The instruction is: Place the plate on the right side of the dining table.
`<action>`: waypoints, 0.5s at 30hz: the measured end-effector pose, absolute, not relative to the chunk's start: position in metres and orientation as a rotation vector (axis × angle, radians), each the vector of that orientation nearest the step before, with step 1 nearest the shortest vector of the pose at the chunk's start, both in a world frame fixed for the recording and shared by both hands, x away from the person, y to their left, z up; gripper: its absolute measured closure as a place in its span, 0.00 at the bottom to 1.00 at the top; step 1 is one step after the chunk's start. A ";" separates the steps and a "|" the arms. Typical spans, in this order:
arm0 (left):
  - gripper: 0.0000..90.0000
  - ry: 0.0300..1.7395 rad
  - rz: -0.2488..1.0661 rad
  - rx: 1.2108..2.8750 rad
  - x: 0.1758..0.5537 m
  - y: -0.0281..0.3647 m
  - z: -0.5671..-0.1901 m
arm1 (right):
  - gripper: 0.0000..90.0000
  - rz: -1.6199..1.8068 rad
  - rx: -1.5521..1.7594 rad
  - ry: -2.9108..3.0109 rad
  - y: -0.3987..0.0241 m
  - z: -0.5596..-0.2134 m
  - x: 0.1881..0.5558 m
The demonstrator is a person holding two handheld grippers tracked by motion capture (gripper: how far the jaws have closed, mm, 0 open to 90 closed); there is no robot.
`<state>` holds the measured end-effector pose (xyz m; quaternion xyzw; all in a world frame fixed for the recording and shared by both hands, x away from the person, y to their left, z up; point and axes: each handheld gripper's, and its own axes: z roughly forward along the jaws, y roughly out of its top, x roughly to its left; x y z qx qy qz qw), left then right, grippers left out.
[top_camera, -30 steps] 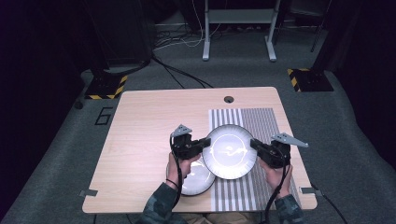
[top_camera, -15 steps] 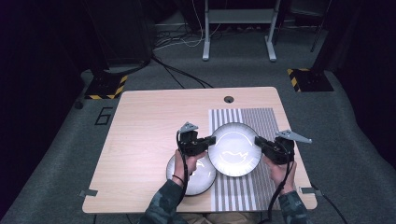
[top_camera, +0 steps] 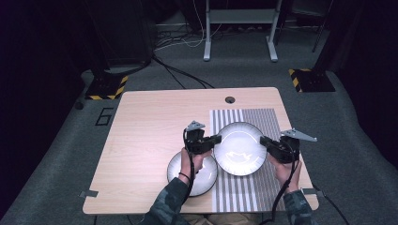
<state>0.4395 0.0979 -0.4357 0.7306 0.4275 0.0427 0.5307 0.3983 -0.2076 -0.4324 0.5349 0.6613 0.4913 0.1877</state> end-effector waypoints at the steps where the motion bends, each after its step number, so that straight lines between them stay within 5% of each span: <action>1: 0.93 1.019 0.102 1.746 0.440 0.097 -0.436 | 0.92 1.384 1.505 1.859 -0.208 -0.433 0.399; 15: 0.93 1.043 0.072 1.752 0.448 0.085 -0.440 | 0.92 1.361 1.536 1.855 -0.218 -0.436 0.405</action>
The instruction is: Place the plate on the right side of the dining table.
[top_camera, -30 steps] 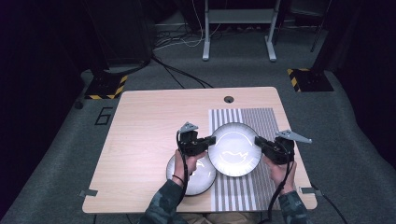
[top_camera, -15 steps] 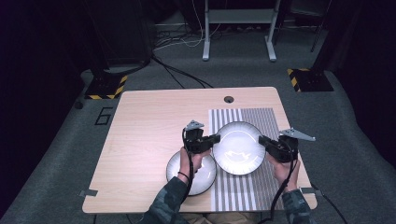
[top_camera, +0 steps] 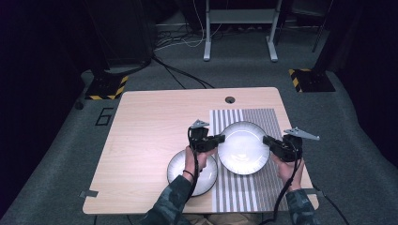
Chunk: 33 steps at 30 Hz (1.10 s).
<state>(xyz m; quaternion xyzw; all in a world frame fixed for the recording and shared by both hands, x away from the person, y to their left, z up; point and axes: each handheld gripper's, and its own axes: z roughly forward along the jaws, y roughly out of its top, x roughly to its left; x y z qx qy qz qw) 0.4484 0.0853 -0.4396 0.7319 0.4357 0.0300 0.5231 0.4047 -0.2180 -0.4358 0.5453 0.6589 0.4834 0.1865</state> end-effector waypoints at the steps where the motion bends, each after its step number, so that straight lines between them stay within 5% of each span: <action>1: 0.93 1.044 0.067 1.751 0.449 0.084 -0.440 | 0.92 1.360 1.539 1.855 -0.219 -0.436 0.405; 33: 0.93 1.100 0.012 1.763 0.465 0.070 -0.448 | 0.91 1.325 1.567 1.875 -0.232 -0.442 0.422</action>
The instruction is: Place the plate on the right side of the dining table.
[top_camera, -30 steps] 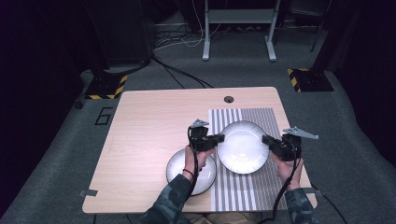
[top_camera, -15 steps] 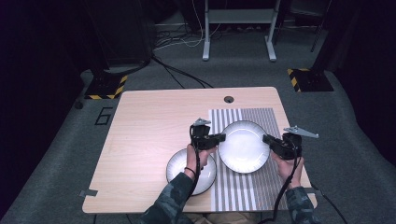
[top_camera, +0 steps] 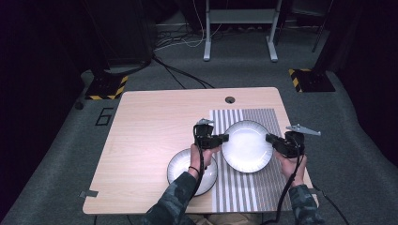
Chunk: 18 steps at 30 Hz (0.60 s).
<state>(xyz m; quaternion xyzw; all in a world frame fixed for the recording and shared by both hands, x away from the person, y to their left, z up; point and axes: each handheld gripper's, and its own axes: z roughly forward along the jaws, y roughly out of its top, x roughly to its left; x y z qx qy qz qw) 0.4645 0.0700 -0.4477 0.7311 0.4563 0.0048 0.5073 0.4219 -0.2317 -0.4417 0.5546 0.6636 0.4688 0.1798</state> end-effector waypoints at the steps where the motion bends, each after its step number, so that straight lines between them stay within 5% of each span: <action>1: 0.93 1.099 0.017 1.767 0.465 0.070 -0.448 | 0.91 1.327 1.573 1.875 -0.232 -0.442 0.422; 18: 0.93 1.133 -0.014 1.775 0.473 0.061 -0.455 | 0.91 1.306 1.596 1.890 -0.239 -0.448 0.431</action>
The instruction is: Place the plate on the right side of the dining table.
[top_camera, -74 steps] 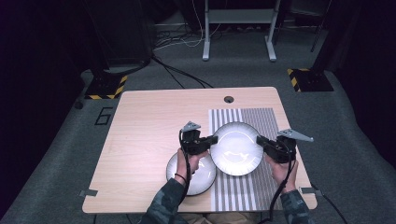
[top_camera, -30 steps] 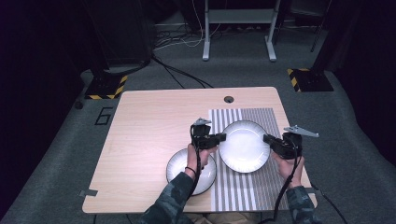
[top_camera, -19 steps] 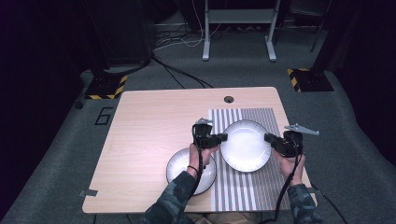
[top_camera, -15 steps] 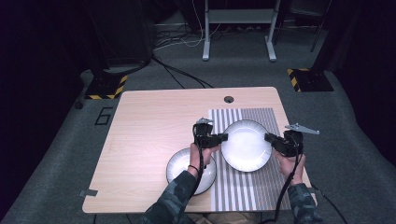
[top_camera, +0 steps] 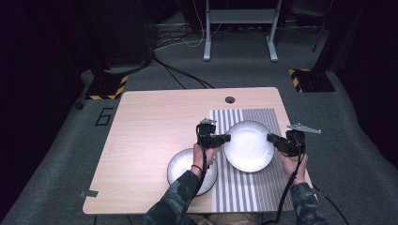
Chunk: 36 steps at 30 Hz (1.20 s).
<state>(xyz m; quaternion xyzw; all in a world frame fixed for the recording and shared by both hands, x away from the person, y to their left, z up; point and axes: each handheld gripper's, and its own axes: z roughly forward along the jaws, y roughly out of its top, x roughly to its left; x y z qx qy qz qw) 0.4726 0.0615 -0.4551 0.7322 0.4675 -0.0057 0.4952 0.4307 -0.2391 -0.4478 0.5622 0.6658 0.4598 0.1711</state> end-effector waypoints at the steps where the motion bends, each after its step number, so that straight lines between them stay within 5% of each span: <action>1: 0.93 1.133 -0.014 1.775 0.473 0.061 -0.455 | 0.91 1.306 1.596 1.890 -0.239 -0.448 0.431; 36: 0.91 1.214 0.102 1.864 0.478 0.034 -0.468 | 0.90 1.259 1.669 1.898 -0.249 -0.476 0.445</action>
